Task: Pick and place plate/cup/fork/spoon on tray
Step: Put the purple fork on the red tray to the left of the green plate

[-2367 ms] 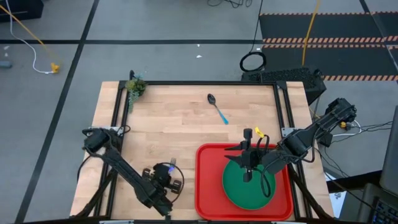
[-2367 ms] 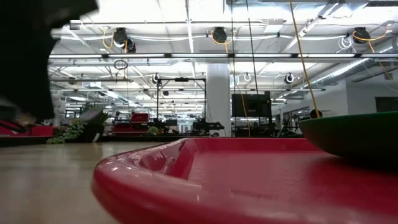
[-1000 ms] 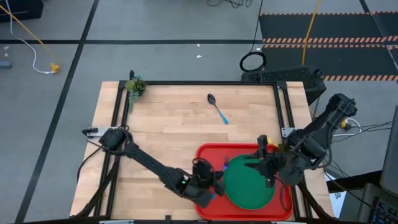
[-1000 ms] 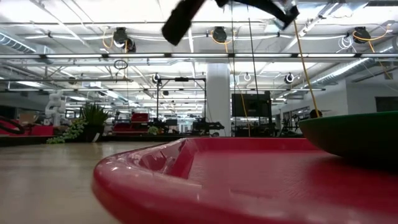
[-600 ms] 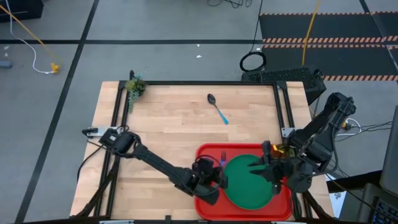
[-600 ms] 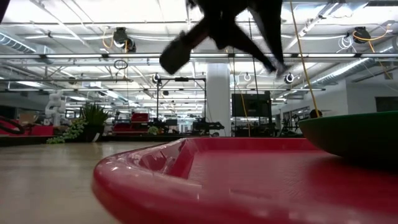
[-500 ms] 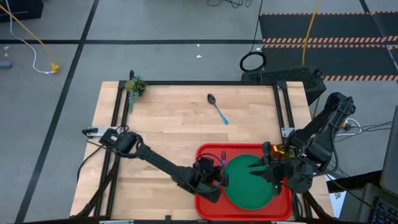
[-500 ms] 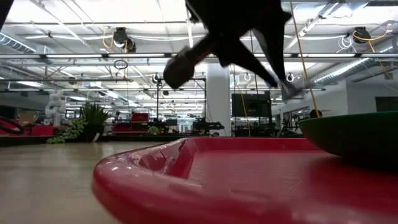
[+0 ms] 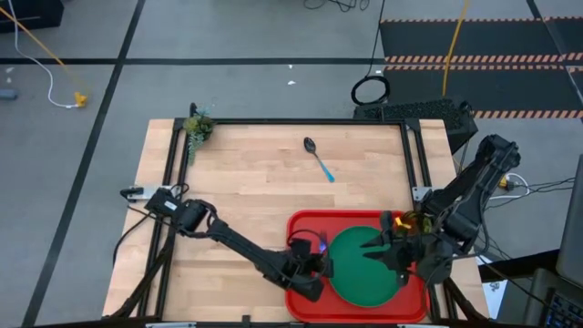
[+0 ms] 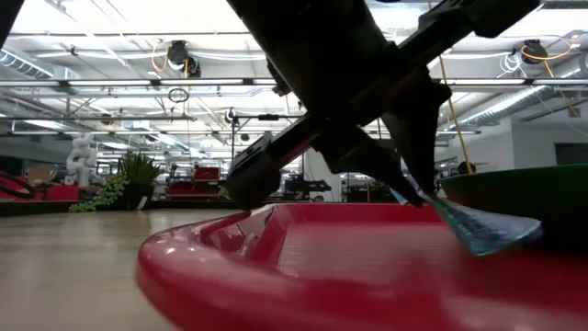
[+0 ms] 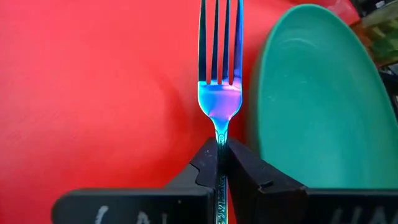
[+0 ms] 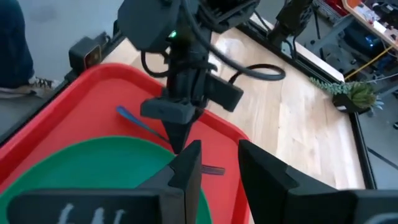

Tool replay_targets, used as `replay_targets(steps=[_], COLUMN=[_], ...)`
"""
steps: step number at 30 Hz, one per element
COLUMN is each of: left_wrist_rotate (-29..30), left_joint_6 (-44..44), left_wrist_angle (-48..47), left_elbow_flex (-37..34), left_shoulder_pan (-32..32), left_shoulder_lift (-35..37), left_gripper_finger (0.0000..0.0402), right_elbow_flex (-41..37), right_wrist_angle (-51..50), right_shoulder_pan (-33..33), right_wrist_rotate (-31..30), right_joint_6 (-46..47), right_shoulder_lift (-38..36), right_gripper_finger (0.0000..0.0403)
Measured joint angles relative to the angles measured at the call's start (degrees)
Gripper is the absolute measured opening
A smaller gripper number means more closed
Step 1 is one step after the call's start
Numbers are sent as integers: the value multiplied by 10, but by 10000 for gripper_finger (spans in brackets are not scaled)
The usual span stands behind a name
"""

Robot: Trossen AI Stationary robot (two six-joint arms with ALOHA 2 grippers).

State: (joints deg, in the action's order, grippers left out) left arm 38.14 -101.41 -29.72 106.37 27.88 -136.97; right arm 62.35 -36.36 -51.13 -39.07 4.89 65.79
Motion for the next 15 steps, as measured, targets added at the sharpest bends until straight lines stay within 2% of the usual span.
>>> replay_targets(steps=[10, 15], left_wrist_rotate=[7, 7], left_joint_6=[-6, -5], left_wrist_angle=[-6, -6], left_elbow_flex=[-1, -1], left_shoulder_pan=[0, -1], left_shoulder_lift=[-1, -1], left_gripper_finger=[20, 38], right_elbow_flex=[0, 0], right_wrist_angle=[14, 14], right_shoulder_pan=[0, 0], right_wrist_rotate=[3, 3], right_joint_6=[1, 4], right_shoulder_lift=[-22, -22], right_gripper_finger=[100, 100])
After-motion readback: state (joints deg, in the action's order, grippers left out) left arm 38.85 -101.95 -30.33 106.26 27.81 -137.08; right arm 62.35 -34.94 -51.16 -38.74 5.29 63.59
